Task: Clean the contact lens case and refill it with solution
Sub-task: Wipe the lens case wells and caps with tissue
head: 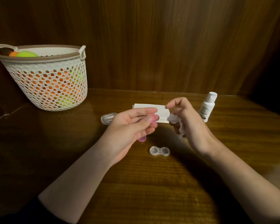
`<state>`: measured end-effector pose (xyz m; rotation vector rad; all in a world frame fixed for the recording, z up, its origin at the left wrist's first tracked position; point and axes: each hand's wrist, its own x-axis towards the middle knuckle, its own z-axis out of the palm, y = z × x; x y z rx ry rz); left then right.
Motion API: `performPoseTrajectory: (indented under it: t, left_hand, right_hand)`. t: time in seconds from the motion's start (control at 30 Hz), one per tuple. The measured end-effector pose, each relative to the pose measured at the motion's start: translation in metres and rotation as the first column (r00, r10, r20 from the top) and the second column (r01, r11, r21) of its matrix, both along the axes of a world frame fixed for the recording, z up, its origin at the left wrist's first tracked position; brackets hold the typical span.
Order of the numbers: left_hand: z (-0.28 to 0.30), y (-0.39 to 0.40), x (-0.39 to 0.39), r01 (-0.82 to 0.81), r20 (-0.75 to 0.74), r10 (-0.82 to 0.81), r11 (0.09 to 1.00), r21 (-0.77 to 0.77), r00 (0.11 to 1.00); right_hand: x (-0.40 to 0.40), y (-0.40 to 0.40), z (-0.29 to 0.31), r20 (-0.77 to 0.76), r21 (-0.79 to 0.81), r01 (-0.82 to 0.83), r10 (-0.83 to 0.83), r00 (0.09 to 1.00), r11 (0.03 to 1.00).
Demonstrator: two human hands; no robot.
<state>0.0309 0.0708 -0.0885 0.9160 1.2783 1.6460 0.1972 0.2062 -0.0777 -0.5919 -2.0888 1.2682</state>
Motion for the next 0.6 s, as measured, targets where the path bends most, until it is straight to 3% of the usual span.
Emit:
performPoseTrajectory:
  t: [0.27,0.6]
  left_hand:
    - [-0.001,0.0,-0.001,0.008,-0.023,-0.009,0.998,-0.059,1.0]
    - [-0.002,-0.001,-0.003,-0.001,-0.02,0.0,0.999,-0.046,1.0]
  right_hand:
    - [0.003,-0.006,0.0,-0.074,0.1,-0.121,0.129,0.989,0.988]
    - [0.001,-0.009,0.004,-0.072,0.235,0.029,-0.012,0.997,0.972]
